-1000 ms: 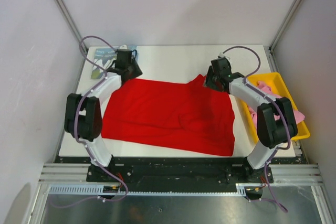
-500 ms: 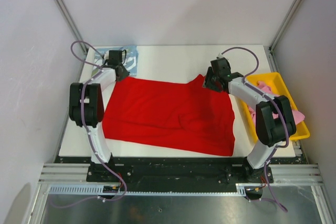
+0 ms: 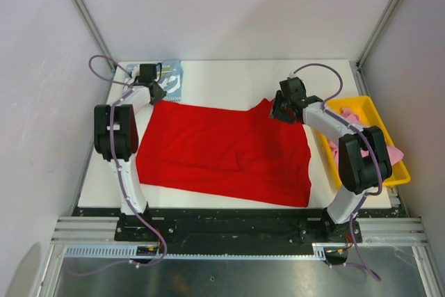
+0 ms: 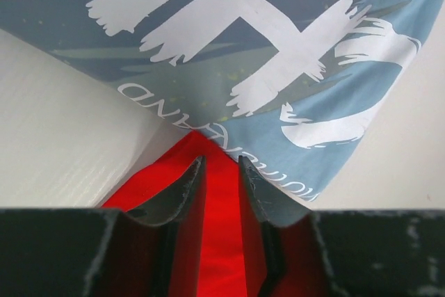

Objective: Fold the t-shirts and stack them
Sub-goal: Grap the side of the flattened tshirt furthest away from the robot with both arms

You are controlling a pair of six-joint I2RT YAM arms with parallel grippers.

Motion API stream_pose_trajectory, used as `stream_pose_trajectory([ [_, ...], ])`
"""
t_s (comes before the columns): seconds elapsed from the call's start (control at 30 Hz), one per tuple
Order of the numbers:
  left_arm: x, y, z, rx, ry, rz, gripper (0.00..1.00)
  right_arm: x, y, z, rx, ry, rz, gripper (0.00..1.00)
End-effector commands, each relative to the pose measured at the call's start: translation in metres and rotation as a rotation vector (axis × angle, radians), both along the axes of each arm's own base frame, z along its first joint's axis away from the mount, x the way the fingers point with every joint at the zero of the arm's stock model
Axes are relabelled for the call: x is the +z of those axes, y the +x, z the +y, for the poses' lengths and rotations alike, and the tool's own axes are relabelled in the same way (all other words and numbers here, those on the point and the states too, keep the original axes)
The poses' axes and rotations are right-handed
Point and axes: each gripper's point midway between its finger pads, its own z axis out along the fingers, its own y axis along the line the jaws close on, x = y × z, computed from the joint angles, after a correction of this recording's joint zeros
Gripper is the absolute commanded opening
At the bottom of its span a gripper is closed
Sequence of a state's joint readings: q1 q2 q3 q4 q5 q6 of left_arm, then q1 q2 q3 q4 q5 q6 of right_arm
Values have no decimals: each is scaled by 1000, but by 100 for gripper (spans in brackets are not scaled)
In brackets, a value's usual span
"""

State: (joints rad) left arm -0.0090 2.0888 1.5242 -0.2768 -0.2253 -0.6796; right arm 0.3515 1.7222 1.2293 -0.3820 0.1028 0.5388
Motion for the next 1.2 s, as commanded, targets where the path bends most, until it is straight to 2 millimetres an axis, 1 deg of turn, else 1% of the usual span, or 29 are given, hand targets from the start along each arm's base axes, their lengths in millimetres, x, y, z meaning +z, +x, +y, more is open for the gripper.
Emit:
stream_pose_trajectory([
  [0.0, 12, 16, 6, 38, -4, -47, 30, 13, 9, -1, 8, -5, -30, 50],
  [0.03, 9, 16, 13, 53, -7, -43, 30, 13, 9, -2, 8, -6, -27, 50],
  [0.1, 5, 16, 18, 66, -21, -38, 29, 11, 9, -2, 8, -9, -22, 50],
  [0.33, -1, 11, 23, 103, -39, -25, 29, 8, 9, -4, 5, -11, -14, 50],
  [0.53, -6, 14, 24, 109, -64, -21, 26, 6, 9, -5, 5, -7, -9, 50],
  [0.67, -9, 16, 21, 101, -74, -17, 19, 5, 10, -6, 2, -9, -7, 49],
  [0.8, -7, 17, 18, 94, -91, -21, 4, 7, 11, -8, -4, -4, -12, 49],
  [0.83, -6, 17, 17, 89, -95, -23, 2, 7, 13, -9, -7, -1, -15, 49],
  [0.93, 0, 15, 16, 80, -100, -31, 0, 11, 21, -14, -29, 25, -38, 50],
  [1.17, 10, -2, 11, 58, -111, -30, 0, 17, 60, -37, -137, 77, -129, 50],
])
